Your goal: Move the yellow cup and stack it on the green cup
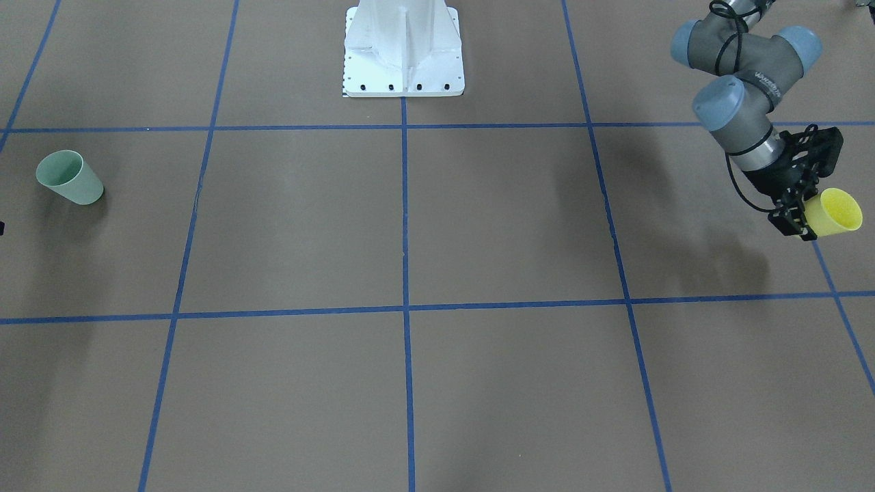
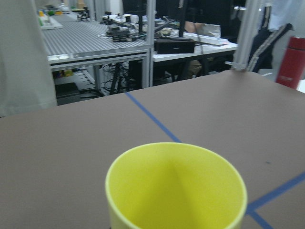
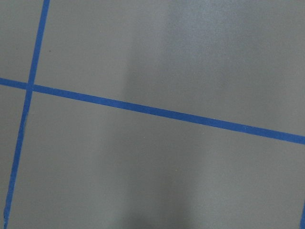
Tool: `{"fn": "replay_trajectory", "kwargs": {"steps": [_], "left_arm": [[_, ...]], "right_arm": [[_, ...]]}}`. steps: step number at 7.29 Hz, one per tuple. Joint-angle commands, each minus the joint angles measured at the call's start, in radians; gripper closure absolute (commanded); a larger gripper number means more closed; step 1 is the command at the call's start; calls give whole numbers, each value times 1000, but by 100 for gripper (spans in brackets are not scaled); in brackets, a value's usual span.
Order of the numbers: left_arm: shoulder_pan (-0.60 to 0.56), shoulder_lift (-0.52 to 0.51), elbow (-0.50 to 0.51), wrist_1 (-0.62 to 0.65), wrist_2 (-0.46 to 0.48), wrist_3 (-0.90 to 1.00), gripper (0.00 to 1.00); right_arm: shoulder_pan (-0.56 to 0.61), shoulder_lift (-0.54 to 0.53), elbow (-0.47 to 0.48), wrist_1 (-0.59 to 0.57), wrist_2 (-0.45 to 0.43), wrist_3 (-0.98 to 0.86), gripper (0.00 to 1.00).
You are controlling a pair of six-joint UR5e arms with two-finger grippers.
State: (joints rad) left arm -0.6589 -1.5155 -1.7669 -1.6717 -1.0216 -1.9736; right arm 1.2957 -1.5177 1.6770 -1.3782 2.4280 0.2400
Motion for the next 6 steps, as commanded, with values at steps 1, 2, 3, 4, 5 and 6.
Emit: {"fn": "replay_trajectory", "kwargs": {"steps": [1,2,3,4,5,6], "left_arm": [[8,-159,4,-3,69,166,39],[27,-242,0,-3,119,235,39],[92,-289,4,-5,142,275,38],[163,-363,7,-5,146,286,39],[226,-423,11,-6,168,321,39],[263,-463,12,-37,195,338,37]], "right_arm": [[-22,2,3,11,3,49,0],[-50,22,3,11,2,91,0],[-59,45,6,11,3,131,0],[-79,60,19,27,2,166,0],[-101,77,12,94,-1,209,0],[-128,105,9,126,-3,313,0]]}}
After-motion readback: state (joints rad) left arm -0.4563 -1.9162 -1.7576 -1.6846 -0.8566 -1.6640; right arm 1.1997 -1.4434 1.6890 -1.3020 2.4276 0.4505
